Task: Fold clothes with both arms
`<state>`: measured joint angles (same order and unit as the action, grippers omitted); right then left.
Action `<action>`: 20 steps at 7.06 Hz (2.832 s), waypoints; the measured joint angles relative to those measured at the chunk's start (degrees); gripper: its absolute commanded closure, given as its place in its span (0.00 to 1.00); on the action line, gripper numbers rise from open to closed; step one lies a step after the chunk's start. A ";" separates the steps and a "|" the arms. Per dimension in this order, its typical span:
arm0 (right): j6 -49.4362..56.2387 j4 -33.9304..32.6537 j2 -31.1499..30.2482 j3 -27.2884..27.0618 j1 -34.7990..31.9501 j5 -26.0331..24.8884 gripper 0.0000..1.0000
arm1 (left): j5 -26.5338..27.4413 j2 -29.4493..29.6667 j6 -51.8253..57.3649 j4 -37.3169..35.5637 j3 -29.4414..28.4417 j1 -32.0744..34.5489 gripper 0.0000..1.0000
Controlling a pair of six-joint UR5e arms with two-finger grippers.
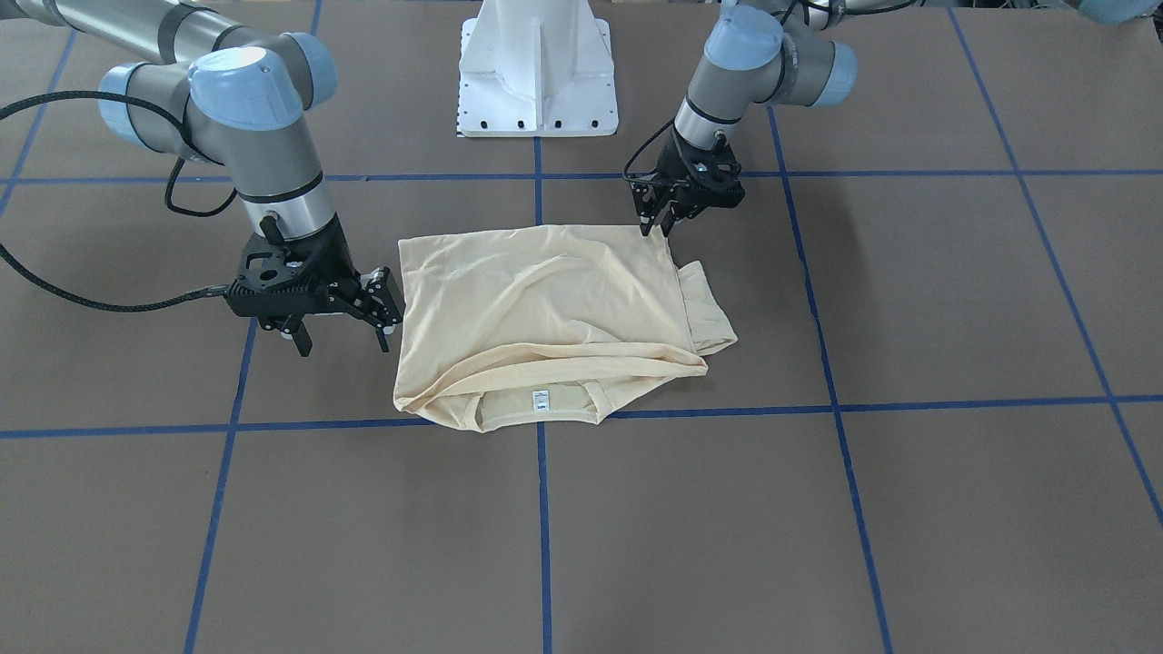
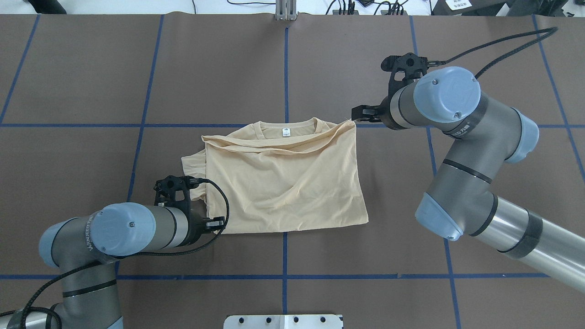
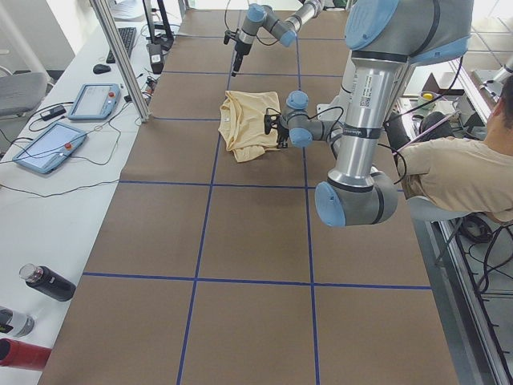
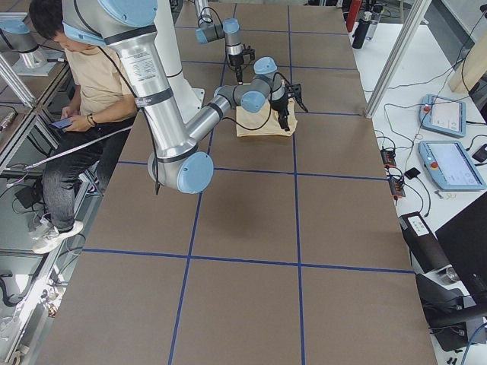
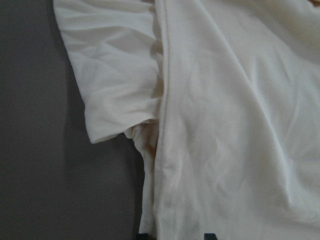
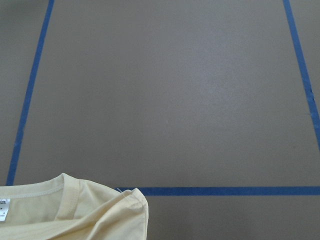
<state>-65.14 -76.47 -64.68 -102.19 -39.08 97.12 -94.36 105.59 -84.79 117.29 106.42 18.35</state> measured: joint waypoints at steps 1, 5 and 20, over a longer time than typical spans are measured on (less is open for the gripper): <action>-0.16 -0.01 -0.03 0.01 0.03 -0.02 0.01 | 0.08 -0.20 0.06 -0.17 0.48 0.19 1.00; -0.56 0.01 -0.12 0.17 0.09 -0.09 0.01 | 0.24 -6.18 10.75 -0.54 3.39 6.46 1.00; -23.72 -0.91 20.31 15.38 10.34 -7.68 0.04 | -11.04 11.41 47.15 17.70 -31.17 37.02 0.00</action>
<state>-88.85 -77.38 -44.36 -86.82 -28.74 89.44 -105.39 117.00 -37.64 134.99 75.26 55.37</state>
